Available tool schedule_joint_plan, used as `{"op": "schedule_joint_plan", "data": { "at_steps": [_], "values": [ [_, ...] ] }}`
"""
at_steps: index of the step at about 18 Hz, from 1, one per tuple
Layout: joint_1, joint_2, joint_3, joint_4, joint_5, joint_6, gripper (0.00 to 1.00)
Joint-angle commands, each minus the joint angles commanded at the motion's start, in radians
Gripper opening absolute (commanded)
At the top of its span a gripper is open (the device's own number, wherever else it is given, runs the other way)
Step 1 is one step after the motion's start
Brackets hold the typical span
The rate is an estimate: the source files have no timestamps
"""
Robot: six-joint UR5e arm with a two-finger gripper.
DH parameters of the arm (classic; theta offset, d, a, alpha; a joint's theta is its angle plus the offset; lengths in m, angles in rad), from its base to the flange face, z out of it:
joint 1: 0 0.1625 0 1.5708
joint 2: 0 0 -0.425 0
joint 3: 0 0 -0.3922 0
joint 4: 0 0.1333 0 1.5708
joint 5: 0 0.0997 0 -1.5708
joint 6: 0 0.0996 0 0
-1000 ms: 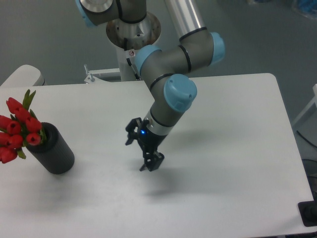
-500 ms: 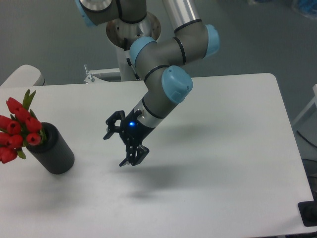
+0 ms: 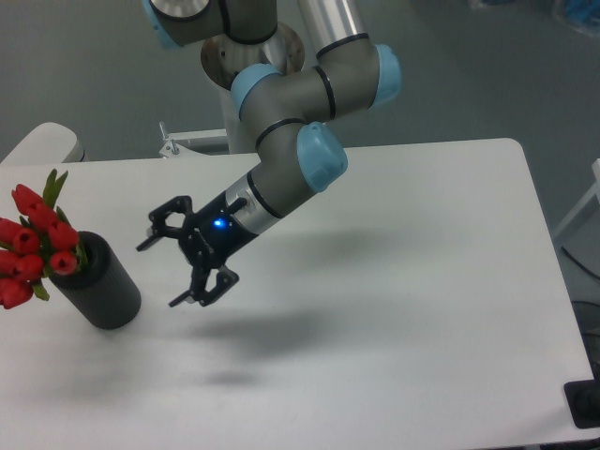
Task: Pick up the flowers from the vase
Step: 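Move the open gripper sideways onto the tulip stems above the vase rim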
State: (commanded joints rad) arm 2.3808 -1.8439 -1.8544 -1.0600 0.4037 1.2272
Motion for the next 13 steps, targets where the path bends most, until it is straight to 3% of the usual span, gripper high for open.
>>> {"op": "schedule_joint_plan", "data": {
  "at_steps": [3, 13],
  "values": [
    [-0.029, 0.000, -0.032, 0.009, -0.071, 0.000, 1.00],
    [-0.077, 0.014, -0.068, 0.014, -0.062, 0.014, 1.00]
  ]
}}
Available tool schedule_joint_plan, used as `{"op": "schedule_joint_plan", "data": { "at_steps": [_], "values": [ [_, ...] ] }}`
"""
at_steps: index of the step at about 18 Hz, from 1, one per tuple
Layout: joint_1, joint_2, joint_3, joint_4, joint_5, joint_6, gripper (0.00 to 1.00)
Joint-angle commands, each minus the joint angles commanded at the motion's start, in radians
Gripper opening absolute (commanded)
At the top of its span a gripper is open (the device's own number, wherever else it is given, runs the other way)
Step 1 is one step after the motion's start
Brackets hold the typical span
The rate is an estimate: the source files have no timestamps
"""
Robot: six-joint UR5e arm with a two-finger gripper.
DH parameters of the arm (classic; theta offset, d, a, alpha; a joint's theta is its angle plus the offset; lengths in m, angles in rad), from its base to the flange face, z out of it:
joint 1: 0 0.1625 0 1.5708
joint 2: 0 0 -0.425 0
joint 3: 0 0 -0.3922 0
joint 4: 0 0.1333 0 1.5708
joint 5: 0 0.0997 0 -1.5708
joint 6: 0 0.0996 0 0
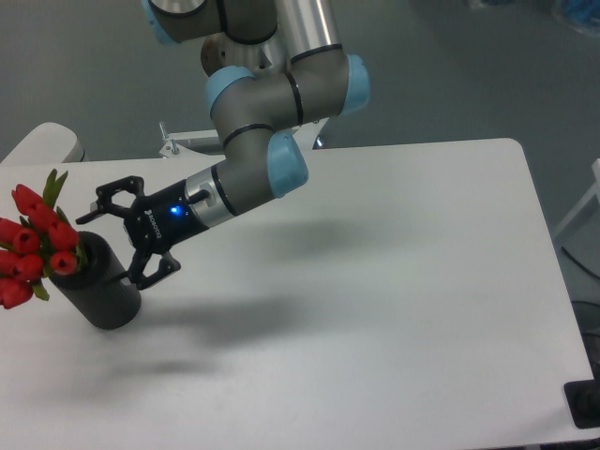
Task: Pick up the flowers from the vase
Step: 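Move the open gripper sideways onto the tulip stems above the vase rim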
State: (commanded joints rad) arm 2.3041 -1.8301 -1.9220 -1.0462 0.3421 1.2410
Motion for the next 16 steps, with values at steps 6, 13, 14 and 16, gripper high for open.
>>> {"op": "schedule_joint_plan", "data": {
  "at_steps": [6, 13, 14, 16],
  "values": [
    [-0.031, 0.023, -0.046, 0.005, 0.000, 0.098, 1.00],
    [-0.078, 0.002, -0.038, 0.076, -0.006, 0.089, 1.00],
    [-0.081, -0.006, -0.035, 0.086, -0.006, 0.087, 1.00],
    [-0.081, -0.014, -0.034, 0.091, -0.006, 0.090, 1.00]
  ]
}}
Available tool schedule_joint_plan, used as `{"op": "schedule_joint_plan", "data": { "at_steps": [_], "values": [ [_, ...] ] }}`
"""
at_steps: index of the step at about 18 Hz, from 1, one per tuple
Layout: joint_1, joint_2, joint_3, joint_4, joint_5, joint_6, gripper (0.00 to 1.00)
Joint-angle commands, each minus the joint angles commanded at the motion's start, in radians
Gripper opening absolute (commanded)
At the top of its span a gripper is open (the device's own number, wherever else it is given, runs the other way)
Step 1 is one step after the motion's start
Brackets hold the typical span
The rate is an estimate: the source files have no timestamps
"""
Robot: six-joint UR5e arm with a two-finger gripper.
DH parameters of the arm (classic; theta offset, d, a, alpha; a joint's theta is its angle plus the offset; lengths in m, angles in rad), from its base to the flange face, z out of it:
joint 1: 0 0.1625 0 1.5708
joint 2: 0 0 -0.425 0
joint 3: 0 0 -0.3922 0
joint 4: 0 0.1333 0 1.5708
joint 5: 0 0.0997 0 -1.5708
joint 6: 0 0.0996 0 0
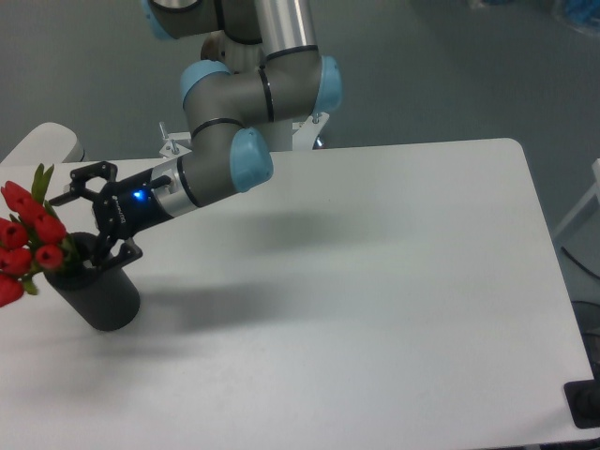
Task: Pick up the flowers from the vase
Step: 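Move the open gripper sideways onto the tulip stems above the vase rim, then close the gripper around the red tulip stems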
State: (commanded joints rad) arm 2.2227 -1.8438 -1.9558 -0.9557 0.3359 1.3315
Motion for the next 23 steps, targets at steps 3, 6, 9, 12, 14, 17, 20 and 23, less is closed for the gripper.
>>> {"op": "schedule_joint_plan", "data": {
  "at_steps": [3, 6, 9, 12, 14, 17, 20, 23],
  "values": [
    [0.000, -0.011, 0.008, 0.002, 0.000, 0.006, 1.00],
    [-0.002, -0.021, 0.015, 0.002, -0.002, 0.006, 1.00],
    [-0.002, -0.038, 0.023, 0.021, -0.002, 0.006, 1.00],
    [-0.003, -0.051, 0.025, 0.048, -0.003, 0.006, 1.00],
    [-0.005, -0.057, 0.026, 0.057, -0.003, 0.006, 1.00],
    [-0.008, -0.060, 0.031, 0.064, -0.003, 0.005, 1.00],
    [-0.011, -0.060, 0.031, 0.064, -0.005, 0.000, 1.00],
    [-0.018, -0.060, 0.029, 0.064, -0.005, -0.002, 1.00]
  ]
}}
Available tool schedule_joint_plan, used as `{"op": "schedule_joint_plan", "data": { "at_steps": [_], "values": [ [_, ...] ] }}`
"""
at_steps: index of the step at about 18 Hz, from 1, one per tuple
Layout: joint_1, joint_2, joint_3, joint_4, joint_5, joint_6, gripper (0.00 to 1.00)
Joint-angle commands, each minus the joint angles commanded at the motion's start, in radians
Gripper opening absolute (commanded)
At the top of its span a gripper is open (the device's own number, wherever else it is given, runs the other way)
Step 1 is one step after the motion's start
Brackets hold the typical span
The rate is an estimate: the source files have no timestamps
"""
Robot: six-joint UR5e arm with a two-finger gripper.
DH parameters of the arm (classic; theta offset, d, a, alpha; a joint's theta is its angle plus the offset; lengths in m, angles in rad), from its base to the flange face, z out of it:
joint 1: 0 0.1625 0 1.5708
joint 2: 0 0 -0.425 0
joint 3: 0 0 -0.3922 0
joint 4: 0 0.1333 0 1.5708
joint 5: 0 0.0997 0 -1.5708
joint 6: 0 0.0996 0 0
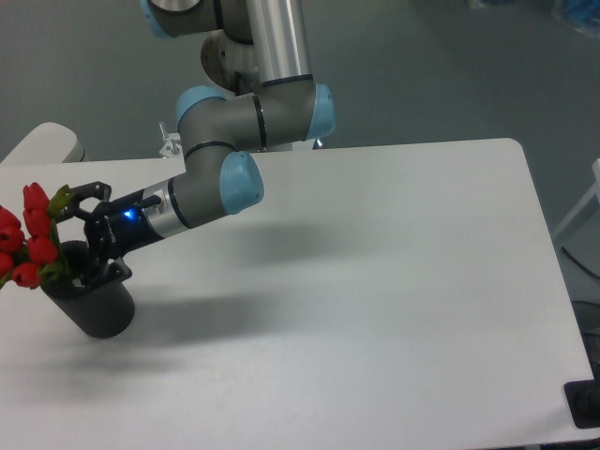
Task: Pick up the flowers from the vase
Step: 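Close the gripper around the red tulip stems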
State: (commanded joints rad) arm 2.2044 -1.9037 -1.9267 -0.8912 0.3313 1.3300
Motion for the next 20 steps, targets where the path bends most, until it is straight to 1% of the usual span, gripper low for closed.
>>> {"op": "schedule_joint_plan", "data": {
  "at_steps": [2, 4, 5, 7, 10, 11, 12, 14, 20],
  "values": [
    [-0.009, 0.000, 0.002, 0.002, 0.000, 0.002, 1.00],
    [-0.011, 0.000, 0.006, 0.002, 0.000, 0.005, 0.92],
    [-0.011, 0.000, 0.009, 0.002, 0.000, 0.005, 0.83],
    [-0.011, -0.003, 0.015, 0.002, 0.000, 0.006, 0.64],
    [-0.006, -0.015, 0.040, 0.002, 0.003, 0.009, 0.32],
    [-0.006, -0.017, 0.057, 0.002, 0.003, 0.003, 0.25],
    [-0.006, -0.017, 0.072, 0.000, 0.008, -0.003, 0.21],
    [-0.005, -0.017, 0.081, 0.000, 0.011, -0.002, 0.21],
    [0.008, -0.002, 0.074, 0.002, 0.012, -0.005, 0.20]
  ]
}}
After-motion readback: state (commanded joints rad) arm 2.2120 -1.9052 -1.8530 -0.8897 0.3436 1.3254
